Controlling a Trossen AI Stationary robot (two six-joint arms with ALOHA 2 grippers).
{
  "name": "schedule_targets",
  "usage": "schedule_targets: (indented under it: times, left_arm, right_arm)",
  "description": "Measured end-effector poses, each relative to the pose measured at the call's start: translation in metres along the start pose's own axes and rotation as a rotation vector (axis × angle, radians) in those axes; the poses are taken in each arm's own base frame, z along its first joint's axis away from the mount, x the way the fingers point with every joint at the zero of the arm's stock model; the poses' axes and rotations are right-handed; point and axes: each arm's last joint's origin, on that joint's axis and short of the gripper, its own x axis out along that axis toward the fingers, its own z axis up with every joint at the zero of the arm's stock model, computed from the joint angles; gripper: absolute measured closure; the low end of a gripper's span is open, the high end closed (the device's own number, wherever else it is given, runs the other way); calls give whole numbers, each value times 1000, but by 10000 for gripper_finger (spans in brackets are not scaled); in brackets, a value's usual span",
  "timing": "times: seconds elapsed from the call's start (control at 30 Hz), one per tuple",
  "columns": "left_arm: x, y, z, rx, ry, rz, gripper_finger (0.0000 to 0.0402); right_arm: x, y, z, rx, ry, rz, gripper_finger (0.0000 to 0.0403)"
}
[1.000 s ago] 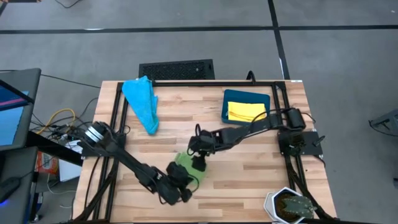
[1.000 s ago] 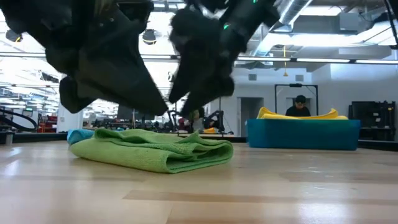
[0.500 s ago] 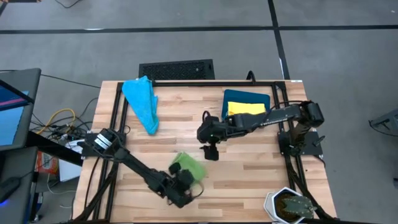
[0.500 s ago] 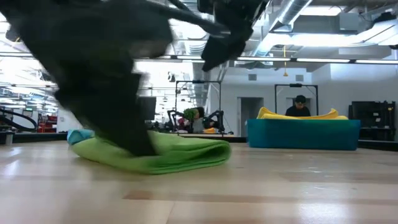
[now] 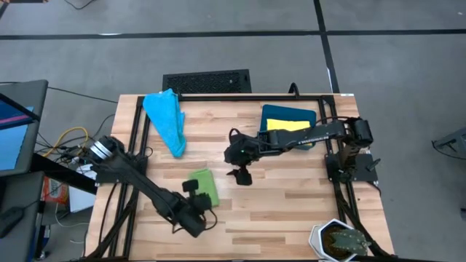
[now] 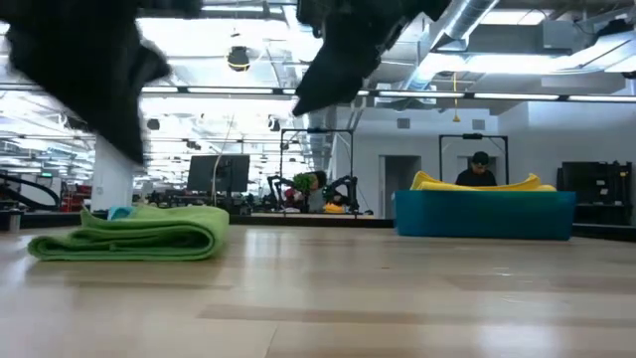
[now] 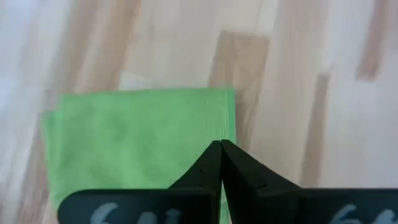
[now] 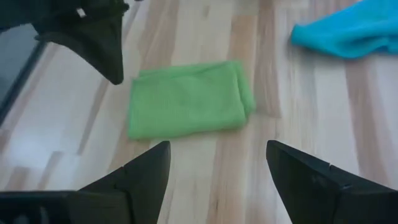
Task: Fold microfiber towels
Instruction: Fold the green microfiber cloth
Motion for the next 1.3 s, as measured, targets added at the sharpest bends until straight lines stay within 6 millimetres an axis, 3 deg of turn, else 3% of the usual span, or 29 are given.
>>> schedule_targets:
  times: [0.2,0.33,0.4,0.57,0.8,1.13,1.3]
  left_arm:
    - [-41,6,-6,-241,-171,31,401]
    - [-43,15,-25,-504,-333,192,402]
    - [-33,20,-34,-635,-386,207,401]
    - [7,41,-61,-907,-306,270,401]
    - [33,63,-82,-1047,-304,329,402]
    - [74,69,-73,-992,-381,15,402]
    - [83,83,-57,-960,-433,-7,401]
  right_arm:
    - [-3,-17,5,7,-69,15,111]
    - [1,-31,6,21,-116,6,111]
    - [0,-35,7,25,-129,-3,111]
    - [-2,-39,9,27,-152,-11,111]
    - [-7,-44,4,73,-115,-5,111]
    - [-6,-46,4,80,-113,-2,111]
    - [4,-40,-1,113,-99,13,111]
